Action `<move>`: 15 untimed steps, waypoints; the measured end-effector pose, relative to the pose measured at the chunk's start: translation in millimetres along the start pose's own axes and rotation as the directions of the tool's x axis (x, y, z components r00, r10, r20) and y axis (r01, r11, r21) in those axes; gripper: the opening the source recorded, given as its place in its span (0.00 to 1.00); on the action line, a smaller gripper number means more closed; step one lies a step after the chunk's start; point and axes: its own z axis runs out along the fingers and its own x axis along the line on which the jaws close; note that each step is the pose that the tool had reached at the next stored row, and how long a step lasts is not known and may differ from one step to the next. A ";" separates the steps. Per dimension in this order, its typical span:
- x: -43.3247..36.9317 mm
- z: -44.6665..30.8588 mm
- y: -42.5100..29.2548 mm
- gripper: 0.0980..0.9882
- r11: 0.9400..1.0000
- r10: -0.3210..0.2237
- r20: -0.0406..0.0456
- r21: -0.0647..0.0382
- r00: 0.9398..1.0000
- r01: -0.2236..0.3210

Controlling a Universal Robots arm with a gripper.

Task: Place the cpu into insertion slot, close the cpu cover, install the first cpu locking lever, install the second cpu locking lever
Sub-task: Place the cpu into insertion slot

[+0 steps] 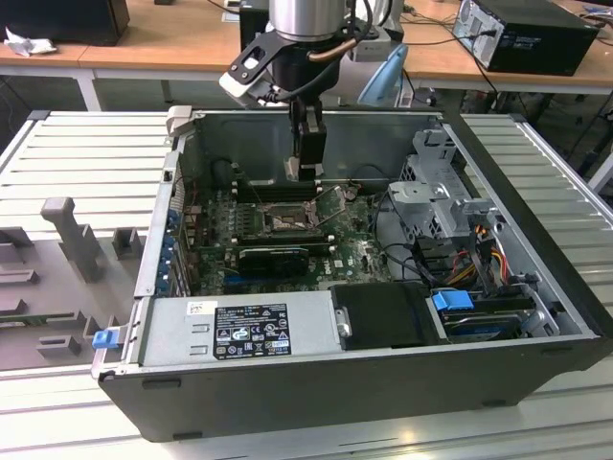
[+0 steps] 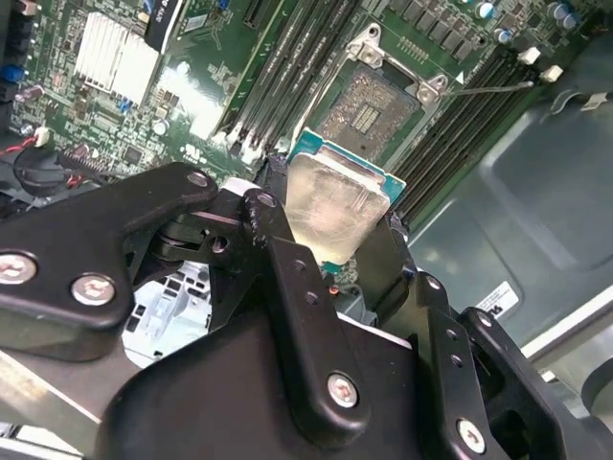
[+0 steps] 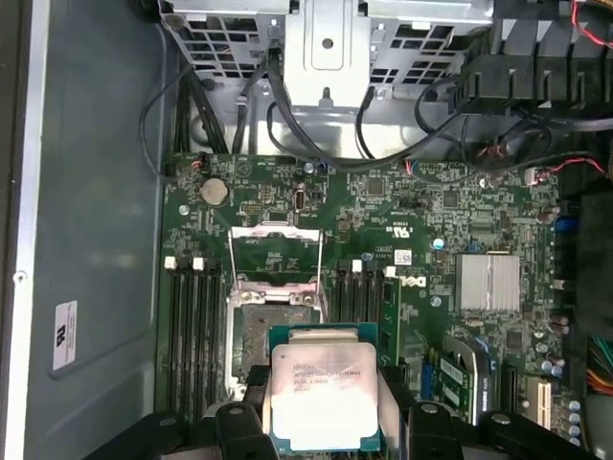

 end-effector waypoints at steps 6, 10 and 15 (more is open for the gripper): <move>0.4 10.3 -2.9 0.48 1.000 0.000 0.000 0.001 1.000 0.000; 0.4 14.5 -3.6 0.48 1.000 0.000 0.000 0.002 1.000 0.000; 0.4 22.5 -4.1 0.48 1.000 0.000 0.000 0.009 1.000 0.000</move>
